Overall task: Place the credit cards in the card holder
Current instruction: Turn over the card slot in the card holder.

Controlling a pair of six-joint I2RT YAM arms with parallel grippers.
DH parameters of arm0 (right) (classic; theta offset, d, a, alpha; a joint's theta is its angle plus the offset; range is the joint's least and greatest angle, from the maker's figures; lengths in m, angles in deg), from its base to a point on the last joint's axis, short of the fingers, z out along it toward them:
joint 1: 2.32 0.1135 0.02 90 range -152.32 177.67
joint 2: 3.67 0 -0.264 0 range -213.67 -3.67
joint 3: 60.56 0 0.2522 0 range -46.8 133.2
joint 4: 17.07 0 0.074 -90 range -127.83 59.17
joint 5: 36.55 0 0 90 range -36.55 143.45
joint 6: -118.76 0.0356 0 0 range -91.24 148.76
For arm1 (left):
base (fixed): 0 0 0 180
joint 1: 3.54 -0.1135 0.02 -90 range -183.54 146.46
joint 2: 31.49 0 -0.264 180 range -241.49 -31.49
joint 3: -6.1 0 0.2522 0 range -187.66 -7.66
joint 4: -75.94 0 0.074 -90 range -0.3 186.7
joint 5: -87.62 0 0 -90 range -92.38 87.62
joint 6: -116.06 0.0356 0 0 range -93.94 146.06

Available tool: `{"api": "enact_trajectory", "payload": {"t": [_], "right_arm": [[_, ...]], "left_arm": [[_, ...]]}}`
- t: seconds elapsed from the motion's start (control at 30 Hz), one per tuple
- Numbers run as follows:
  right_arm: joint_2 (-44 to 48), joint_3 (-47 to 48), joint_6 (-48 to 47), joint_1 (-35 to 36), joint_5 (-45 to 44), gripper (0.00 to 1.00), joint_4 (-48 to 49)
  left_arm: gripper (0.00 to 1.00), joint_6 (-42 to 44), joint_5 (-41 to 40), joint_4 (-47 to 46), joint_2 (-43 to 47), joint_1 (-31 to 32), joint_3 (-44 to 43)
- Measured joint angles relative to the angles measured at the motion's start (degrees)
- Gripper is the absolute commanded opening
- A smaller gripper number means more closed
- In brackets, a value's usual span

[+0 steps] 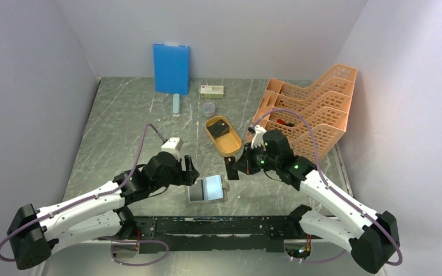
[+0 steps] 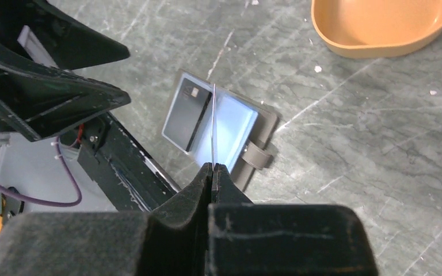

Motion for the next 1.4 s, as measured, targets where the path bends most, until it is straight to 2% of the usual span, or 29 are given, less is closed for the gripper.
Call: {"api": "enact_trajectory", "payload": {"t": [0.13,0.3,0.6,0.83,1.13,1.4], "right_arm": [[1.7,-0.6,0.2,0.0,1.4,0.00,2.3],[2.0,-2.0,0.6,0.2,3.2,0.00,4.1],[-4.7,-4.7,4.5,0.7,6.6,0.00,6.0],[-6.4,-7.2,6.6,1.0,6.9,0.00,4.9],[-1.0,-7.2,6.9,1.0,1.9,0.00,0.4],[0.0,-7.2,6.9,1.0,0.5,0.00,-1.7]], "left_arm": [[0.79,0.8,1.9,-2.1,0.6,0.0,0.7],[0.73,3.1,7.9,-4.6,-3.1,0.1,0.5],[0.69,2.6,13.7,-12.0,-13.5,4.5,0.3],[0.67,1.0,12.8,-14.3,-21.6,7.4,-1.8],[0.67,0.1,6.6,-14.7,-30.3,7.8,-4.8],[0.50,0.1,1.2,-13.4,-35.2,9.3,-8.2]]}}
